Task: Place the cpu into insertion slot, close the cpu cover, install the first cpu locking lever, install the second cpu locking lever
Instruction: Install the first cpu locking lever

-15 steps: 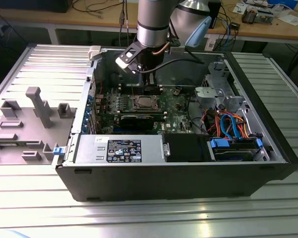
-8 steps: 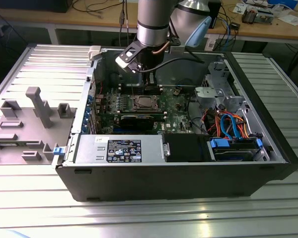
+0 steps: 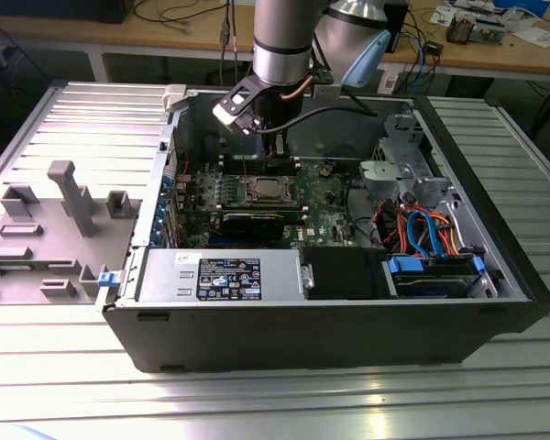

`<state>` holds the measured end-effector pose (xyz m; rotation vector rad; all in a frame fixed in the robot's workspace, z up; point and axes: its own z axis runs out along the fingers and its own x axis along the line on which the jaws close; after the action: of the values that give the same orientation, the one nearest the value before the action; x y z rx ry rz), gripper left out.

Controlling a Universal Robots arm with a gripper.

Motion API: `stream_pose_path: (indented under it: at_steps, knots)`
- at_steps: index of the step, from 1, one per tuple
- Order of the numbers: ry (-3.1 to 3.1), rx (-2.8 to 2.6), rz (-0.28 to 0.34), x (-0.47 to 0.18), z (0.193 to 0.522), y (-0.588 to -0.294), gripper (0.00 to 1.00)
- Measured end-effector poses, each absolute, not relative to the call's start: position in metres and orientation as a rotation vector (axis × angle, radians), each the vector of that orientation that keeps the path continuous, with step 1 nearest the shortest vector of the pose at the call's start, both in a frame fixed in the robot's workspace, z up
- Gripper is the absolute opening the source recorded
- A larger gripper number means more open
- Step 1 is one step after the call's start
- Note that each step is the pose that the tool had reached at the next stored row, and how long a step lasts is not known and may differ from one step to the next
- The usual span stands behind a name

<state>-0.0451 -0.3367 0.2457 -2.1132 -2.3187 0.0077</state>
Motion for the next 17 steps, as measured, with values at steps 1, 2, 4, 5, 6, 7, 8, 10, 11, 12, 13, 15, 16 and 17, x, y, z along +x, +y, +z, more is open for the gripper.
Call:
stream_pose_path:
  at_steps: [1, 2, 4, 5, 6, 7, 8, 10, 11, 12, 13, 15, 16, 17]
  knots:
    - [-2.319, -2.113, 0.008, -0.0451, 0.2459, -0.3367, 0.11]
    - [-2.319, -2.113, 0.008, -0.0451, 0.2461, -0.3367, 0.11]
    - [-2.319, -2.113, 0.008, -0.0451, 0.2461, -0.3367, 0.11]
    - [-2.319, -2.113, 0.008, -0.0451, 0.2463, -0.3367, 0.11]
    - [-2.319, -2.113, 0.008, -0.0451, 0.2466, -0.3367, 0.11]
    - [-2.319, -2.113, 0.008, -0.0451, 0.2467, -0.3367, 0.11]
    - [-2.319, -2.113, 0.008, -0.0451, 0.2467, -0.3367, 0.11]
    - [-2.319, -2.113, 0.008, -0.0451, 0.2475, -0.3367, 0.11]
    - [-2.319, -2.113, 0.008, -0.0451, 0.2476, -0.3367, 0.11]
    - [-2.319, -2.113, 0.008, -0.0451, 0.2477, -0.3367, 0.11]
    - [-2.319, -2.113, 0.008, -0.0451, 0.2477, -0.3367, 0.11]
    - [-2.319, -2.113, 0.008, -0.0451, 0.248, -0.3367, 0.11]
    - [-2.319, -2.113, 0.008, -0.0451, 0.2481, -0.3367, 0.11]
    - [-2.319, -2.113, 0.008, -0.0451, 0.2481, -0.3367, 0.11]
